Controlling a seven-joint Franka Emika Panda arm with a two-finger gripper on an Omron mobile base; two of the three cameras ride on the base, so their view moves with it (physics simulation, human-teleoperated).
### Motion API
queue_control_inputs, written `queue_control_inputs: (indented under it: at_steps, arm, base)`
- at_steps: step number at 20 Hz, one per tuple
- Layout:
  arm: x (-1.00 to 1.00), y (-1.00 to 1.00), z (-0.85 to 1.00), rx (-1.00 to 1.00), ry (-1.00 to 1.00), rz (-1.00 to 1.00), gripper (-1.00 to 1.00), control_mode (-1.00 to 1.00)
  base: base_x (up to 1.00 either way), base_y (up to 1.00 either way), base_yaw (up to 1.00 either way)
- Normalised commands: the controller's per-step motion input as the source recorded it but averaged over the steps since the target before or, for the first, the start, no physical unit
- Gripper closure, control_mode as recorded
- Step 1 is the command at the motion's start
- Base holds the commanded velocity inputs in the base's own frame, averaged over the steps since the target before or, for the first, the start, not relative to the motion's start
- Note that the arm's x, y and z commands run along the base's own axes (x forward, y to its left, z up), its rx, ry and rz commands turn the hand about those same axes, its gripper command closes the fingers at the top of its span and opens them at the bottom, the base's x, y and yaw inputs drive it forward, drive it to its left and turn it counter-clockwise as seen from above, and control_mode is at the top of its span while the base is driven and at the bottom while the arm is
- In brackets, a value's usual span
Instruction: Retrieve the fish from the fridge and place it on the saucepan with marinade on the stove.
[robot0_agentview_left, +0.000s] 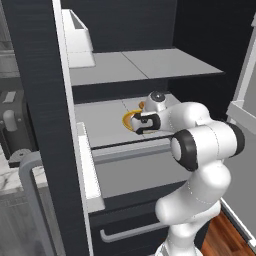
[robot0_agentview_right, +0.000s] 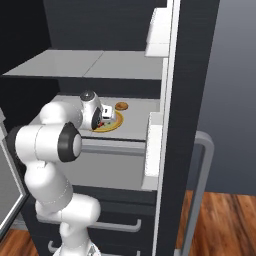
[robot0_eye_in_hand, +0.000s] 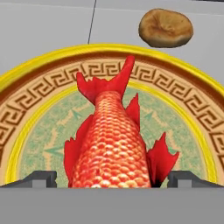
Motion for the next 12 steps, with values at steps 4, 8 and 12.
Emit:
queue_control_inputs:
  at_steps: [4, 8, 12]
  arm:
    - [0.0, 0.0, -0.11, 0.0, 0.0, 0.0, -1.0, -1.0]
    - [0.0, 0.0, 0.0, 0.0, 0.0, 0.0, -1.0, -1.0]
    - [0.0, 0.0, 0.0, 0.0, 0.0, 0.0, 1.0, -1.0]
  base:
    - [0.0, 0.0, 0.0]
    - [0.0, 0.0, 0.0]
    - [0.0, 0.0, 0.0]
